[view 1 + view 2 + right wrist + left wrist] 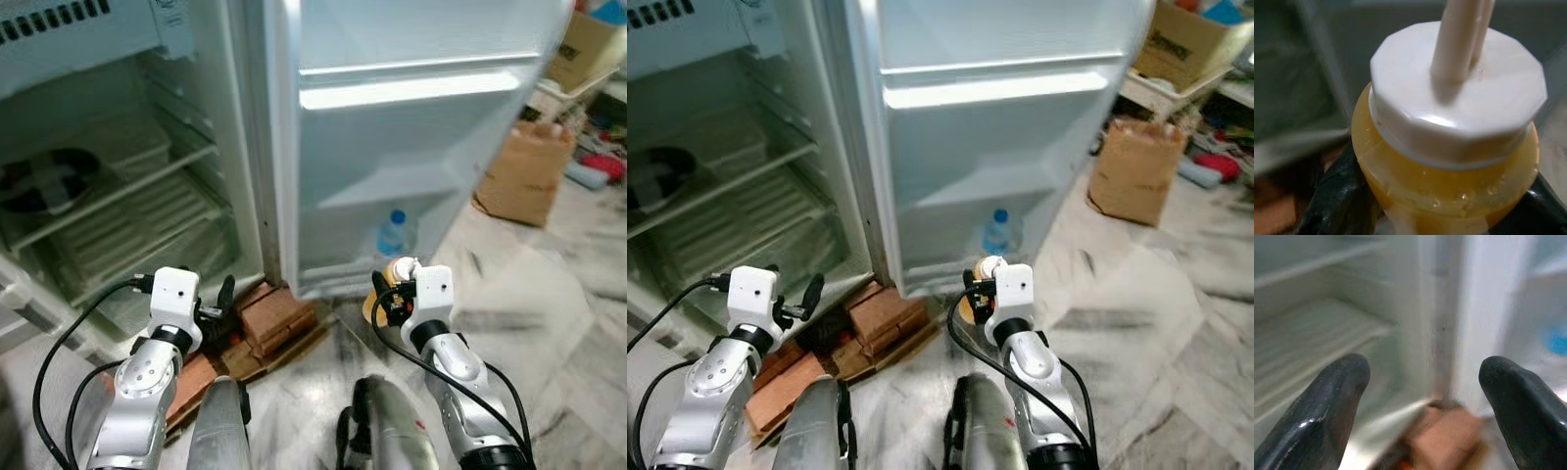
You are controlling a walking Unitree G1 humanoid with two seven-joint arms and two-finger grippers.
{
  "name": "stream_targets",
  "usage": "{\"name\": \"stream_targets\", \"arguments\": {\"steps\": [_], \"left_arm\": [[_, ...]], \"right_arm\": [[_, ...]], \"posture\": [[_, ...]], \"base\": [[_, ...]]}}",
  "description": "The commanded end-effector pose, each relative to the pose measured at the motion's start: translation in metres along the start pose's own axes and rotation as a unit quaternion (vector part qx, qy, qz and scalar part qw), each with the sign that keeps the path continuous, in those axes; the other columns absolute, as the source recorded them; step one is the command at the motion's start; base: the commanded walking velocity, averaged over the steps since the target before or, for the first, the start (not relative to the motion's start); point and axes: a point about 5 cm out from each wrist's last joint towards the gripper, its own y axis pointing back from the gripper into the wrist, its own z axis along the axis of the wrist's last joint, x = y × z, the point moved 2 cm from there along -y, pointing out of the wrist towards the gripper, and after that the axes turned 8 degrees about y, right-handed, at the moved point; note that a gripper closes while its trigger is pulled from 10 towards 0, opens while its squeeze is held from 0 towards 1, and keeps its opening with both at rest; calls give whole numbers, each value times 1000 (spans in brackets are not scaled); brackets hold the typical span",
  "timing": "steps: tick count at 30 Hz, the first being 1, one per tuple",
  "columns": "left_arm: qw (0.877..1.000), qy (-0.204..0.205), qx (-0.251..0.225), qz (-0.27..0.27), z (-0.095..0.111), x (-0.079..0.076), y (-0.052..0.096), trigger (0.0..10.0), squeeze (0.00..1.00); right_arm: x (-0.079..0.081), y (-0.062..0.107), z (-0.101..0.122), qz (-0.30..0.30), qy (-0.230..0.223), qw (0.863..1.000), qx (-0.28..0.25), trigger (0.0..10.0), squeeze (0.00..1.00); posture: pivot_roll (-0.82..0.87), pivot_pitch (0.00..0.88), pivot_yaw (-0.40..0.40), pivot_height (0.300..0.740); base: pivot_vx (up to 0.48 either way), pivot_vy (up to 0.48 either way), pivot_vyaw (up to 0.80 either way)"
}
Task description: Restocking fridge
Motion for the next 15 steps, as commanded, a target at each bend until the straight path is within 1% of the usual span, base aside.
{"name": "stream_targets", "arguments": {"steps": [1, 9, 15], "left_arm": [[999, 10, 33, 12, -17, 5, 8, 10000, 0], [999, 12, 31, 11, -16, 5, 7, 10000, 0], [999, 16, 29, 5, -16, 3, 8, 10000, 0]], "right_arm": [[0, -4, 10, -2, 5, 1000, -20, 10000, 0], [-3, -6, 14, -12, 11, 1000, -27, 10000, 0], [-4, -6, 15, -17, 15, 999, -31, 10000, 0]], "posture": [[65, 132, -17, 632], [65, 132, -17, 632], [62, 134, -16, 632]], "base": [[0, 0, 0], [0, 0, 0], [271, 0, 0]]}}
